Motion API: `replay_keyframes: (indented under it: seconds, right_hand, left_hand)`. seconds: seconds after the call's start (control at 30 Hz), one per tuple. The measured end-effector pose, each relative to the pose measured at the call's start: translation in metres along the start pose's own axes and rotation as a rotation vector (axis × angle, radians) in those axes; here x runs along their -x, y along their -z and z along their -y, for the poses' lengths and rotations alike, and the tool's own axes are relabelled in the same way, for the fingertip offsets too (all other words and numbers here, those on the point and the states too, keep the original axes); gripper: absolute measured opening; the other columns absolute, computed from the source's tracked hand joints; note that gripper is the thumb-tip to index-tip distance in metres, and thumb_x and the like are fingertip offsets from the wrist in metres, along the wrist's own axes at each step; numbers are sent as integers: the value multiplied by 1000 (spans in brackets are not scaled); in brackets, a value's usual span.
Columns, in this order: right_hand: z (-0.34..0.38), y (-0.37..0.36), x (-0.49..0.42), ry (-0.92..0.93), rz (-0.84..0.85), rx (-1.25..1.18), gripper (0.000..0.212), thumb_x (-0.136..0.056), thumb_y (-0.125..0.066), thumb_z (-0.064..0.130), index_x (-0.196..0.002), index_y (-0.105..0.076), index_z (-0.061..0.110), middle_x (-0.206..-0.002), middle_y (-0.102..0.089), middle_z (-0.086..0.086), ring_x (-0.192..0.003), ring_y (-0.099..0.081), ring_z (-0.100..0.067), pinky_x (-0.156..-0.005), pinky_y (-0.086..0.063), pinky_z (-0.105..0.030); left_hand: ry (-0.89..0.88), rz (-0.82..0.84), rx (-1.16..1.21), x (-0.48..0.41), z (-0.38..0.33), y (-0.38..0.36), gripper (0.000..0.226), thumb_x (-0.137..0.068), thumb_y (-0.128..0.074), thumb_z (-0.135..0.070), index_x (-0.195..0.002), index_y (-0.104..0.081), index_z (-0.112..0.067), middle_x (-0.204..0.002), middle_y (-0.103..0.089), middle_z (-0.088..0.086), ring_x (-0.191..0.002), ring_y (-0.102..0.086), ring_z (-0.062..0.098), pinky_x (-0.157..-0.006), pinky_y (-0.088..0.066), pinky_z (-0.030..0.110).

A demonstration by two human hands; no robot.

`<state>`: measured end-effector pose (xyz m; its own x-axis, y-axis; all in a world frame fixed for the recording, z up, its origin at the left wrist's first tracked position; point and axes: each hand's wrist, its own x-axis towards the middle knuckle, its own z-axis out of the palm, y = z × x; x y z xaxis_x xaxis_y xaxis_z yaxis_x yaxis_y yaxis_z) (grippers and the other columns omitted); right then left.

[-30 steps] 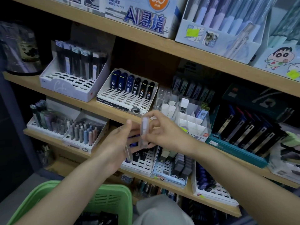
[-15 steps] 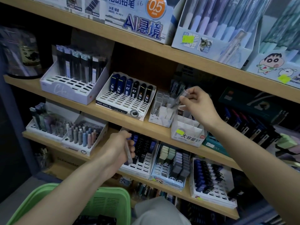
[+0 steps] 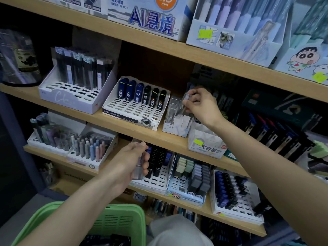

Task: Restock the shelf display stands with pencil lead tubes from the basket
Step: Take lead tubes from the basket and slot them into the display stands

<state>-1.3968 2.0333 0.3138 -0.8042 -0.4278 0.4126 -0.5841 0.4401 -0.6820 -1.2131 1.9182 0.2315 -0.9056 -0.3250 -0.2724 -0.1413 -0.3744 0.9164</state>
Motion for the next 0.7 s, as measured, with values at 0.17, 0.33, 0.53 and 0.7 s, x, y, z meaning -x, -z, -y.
replay_keyframes:
  seconds: [0.17,0.33,0.53,0.7]
  right_hand:
    - [3,5,-3,-71,-8,62,15,-95,-53,18,-106,-50,8,-82,-60,-5,-82,-63,-21,-82,-54,-38]
    - [5,11,4,-93,80,-32,33,-101,-43,22,-127,-38,4,-79,-56,1,-64,-63,-8,-57,-55,-22]
    - [0,21,4,109,104,247,24,-79,-75,28,-92,-57,18,-83,-68,1,-73,-63,-8,-67,-52,-23]
    - [1,23,2,111,192,256,17,-90,-62,14,-107,-57,14,-84,-63,3,-64,-58,-2,-56,-50,-11]
  left_hand:
    - [44,37,15,-8,3,0,15,-101,-39,-21,-93,-42,-9,-51,-49,-2,-40,-42,11,-37,-38,20]
    - [2,31,52,-10,3,-3,8,-101,-40,-16,-102,-43,-9,-62,-51,2,-44,-44,11,-39,-42,22]
    - [-3,32,30,-11,4,-9,8,-100,-43,-16,-101,-45,-9,-64,-54,3,-46,-45,12,-40,-42,23]
    - [-10,49,7,-13,5,-10,8,-99,-44,-17,-99,-47,-10,-64,-55,3,-47,-45,13,-41,-43,23]
